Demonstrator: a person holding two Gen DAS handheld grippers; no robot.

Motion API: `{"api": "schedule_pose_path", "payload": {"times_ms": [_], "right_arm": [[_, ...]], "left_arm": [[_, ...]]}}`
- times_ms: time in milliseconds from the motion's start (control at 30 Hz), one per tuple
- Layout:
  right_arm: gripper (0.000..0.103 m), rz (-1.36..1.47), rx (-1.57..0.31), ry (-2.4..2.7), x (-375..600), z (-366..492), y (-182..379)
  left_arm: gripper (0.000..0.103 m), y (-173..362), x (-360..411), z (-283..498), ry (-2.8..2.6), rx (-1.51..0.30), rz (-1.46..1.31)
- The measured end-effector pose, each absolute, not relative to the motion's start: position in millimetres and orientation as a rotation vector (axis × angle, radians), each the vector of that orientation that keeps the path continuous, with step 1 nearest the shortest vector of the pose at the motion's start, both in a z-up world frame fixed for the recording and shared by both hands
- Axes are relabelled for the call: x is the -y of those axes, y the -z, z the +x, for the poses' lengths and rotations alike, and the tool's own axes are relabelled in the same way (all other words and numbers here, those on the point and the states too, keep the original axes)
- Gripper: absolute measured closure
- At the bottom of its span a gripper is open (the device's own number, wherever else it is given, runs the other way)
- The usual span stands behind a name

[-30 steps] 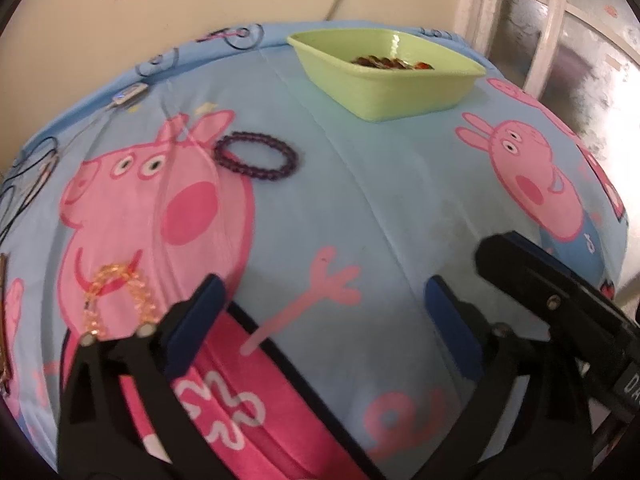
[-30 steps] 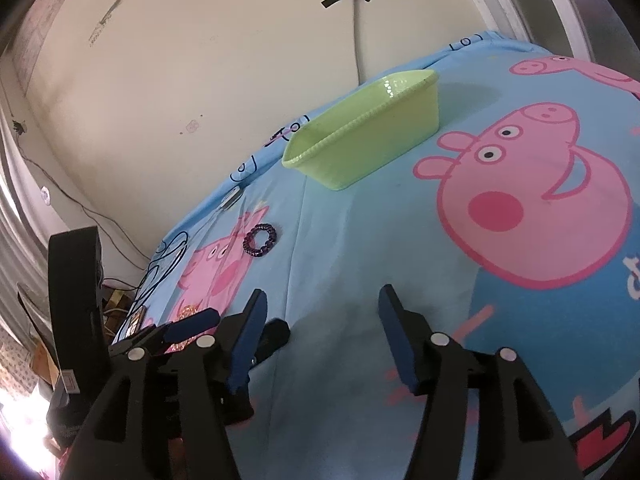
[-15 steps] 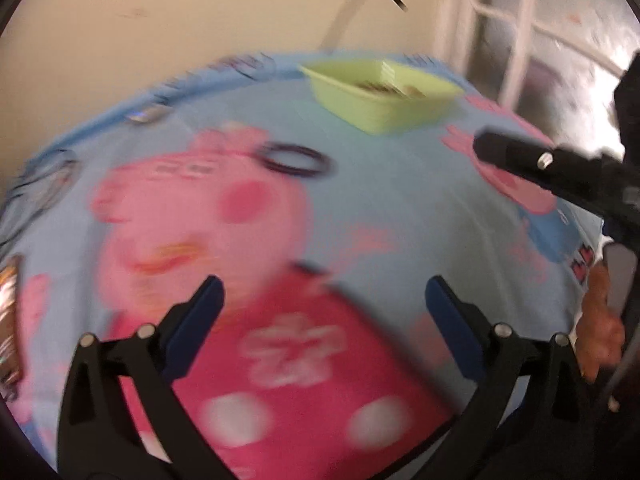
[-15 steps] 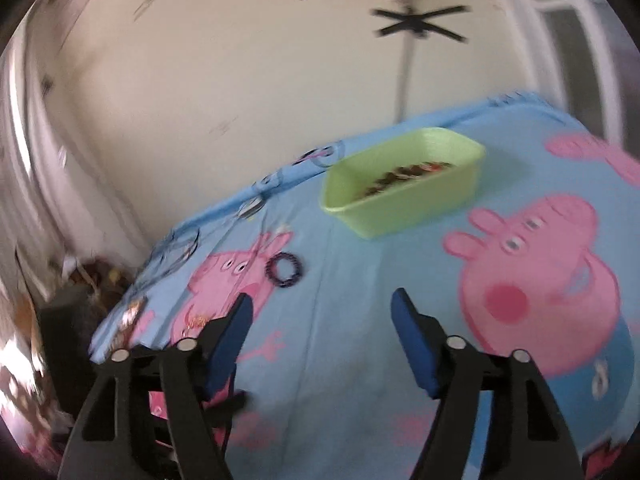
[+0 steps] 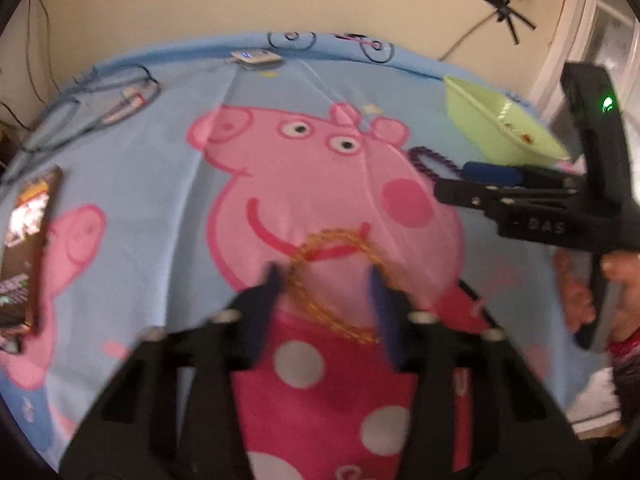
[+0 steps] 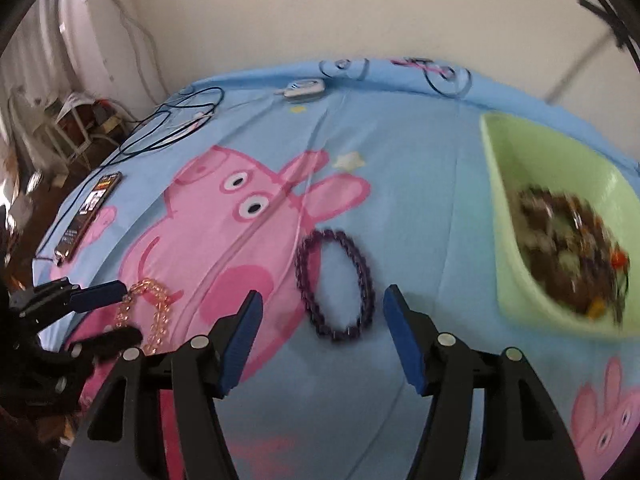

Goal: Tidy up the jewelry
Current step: 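Grasp the dark purple bead bracelet with the right gripper, then carry the purple bracelet into the green tray and open the right gripper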

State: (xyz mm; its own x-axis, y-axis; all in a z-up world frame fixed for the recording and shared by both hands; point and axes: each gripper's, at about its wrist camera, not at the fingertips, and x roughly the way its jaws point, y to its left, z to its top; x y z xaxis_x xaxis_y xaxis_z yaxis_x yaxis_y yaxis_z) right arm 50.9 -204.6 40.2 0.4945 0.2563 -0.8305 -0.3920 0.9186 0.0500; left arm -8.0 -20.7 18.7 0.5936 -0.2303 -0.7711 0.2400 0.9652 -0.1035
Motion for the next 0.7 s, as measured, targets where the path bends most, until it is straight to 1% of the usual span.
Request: {"api": "schedule_pose_path", "payload": {"times_ms": [33,67,200,300,467,700], "right_arm": [[0.095,-0.195,-0.969,-0.396,203,48,-40],[0.103,-0.226,-0.959,-0.398,203,44,-39],[0.103,-0.103,-0.977,-0.501,221,23,-40],[0.103,0.02,-0.976,-0.578,232,9,-51],[0.103,0.139,-0.868,-0.616,252,4,-95],[0.103,0.228,-0.676,-0.55,299,14,-162]], "left_arm": [[0.095,-18,17,-5,0.265,-0.9,0.004],[0.096,-18,11,-1,0.281,-0.917,-0.037],[0.097,-21,-1,12,0.351,-0.964,-0.153],[0.097,-39,-1,20,0.438,-0.95,-0.231],[0.097,-92,24,31,0.547,-0.844,-0.202],[0.097,-155,93,59,0.707,-0.722,-0.119]]}}
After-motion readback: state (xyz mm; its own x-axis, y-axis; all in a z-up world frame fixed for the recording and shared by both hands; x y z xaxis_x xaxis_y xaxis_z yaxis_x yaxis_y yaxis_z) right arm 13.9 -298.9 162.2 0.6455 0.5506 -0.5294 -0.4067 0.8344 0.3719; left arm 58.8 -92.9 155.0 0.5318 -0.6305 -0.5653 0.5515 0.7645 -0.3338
